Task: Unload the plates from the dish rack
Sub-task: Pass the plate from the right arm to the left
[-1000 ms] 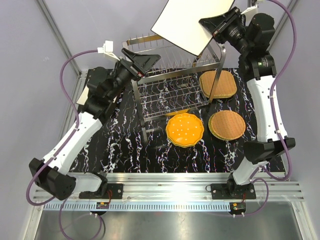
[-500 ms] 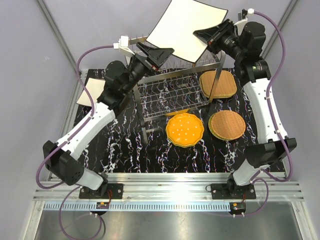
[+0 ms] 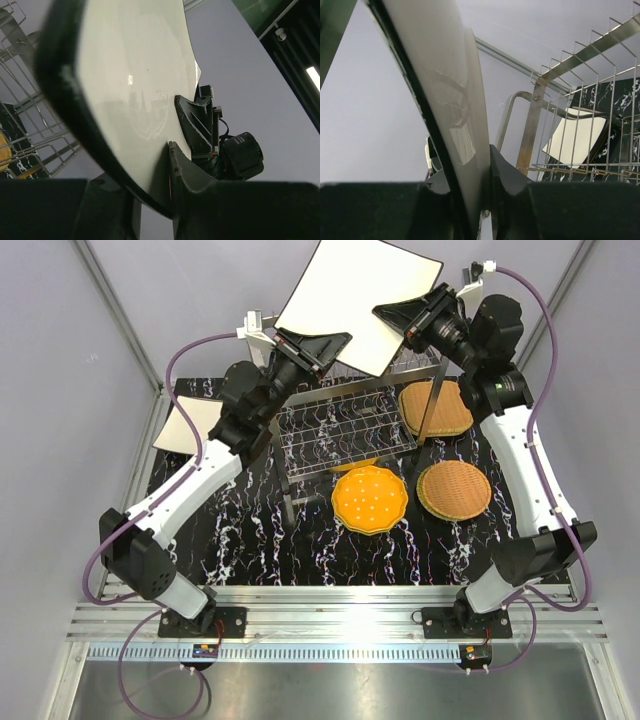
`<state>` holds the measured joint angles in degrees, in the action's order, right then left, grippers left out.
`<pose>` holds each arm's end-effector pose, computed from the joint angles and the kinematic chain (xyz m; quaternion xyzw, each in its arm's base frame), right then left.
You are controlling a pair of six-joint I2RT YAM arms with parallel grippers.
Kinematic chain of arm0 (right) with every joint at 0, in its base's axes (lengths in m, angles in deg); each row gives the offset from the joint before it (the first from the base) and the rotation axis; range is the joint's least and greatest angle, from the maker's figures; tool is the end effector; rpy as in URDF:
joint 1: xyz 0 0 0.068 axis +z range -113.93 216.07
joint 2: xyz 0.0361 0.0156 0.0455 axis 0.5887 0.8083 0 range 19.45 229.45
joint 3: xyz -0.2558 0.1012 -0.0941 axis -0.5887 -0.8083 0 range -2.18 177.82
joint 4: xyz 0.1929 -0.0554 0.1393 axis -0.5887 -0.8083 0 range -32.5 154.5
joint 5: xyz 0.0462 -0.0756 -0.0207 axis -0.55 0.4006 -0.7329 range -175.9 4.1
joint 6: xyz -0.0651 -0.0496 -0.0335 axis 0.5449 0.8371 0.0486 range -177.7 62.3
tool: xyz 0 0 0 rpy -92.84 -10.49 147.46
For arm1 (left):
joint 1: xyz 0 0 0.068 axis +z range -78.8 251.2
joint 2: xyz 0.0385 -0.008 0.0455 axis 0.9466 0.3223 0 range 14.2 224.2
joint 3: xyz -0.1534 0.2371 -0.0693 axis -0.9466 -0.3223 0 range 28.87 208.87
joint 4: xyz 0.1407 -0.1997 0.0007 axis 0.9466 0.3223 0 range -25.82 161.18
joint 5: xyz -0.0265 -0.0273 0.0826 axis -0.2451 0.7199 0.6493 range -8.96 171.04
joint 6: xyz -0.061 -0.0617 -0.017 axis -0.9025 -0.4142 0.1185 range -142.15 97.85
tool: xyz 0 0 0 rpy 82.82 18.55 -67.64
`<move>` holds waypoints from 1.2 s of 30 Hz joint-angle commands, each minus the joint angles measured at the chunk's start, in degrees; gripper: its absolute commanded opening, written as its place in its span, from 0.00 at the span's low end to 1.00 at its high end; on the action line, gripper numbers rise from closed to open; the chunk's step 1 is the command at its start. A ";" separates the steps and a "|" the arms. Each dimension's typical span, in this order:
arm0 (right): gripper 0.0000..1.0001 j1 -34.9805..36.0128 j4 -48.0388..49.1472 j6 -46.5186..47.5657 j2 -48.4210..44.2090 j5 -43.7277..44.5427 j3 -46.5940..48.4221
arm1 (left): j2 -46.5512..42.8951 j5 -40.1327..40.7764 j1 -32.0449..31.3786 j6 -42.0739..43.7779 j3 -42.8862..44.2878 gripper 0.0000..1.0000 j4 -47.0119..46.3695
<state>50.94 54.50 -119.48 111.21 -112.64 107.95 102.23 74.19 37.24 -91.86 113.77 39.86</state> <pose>0.3462 0.1285 0.5452 0.0926 0.6530 0.5752 0.4839 0.3113 -0.2209 0.4984 -0.1262 0.5520 -0.6683 0.4824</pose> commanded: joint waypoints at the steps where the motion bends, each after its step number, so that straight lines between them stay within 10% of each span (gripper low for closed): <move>1: 0.00 1.03 12.90 -0.71 -6.16 -1.73 0.27 | -0.93 2.19 -0.23 2.48 2.72 0.17 -6.18; 5: 0.00 1.39 14.21 1.13 -7.30 -2.52 -1.93 | -1.81 3.16 -0.23 2.56 1.85 0.00 -7.67; 36: 0.73 1.65 16.33 5.70 -9.41 -5.95 -4.13 | -13.94 3.51 3.98 9.50 -5.01 0.00 -4.69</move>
<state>52.43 64.32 -114.01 106.45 -117.58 101.28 91.91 74.38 40.19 -87.18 105.25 39.56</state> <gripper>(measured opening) 0.719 0.184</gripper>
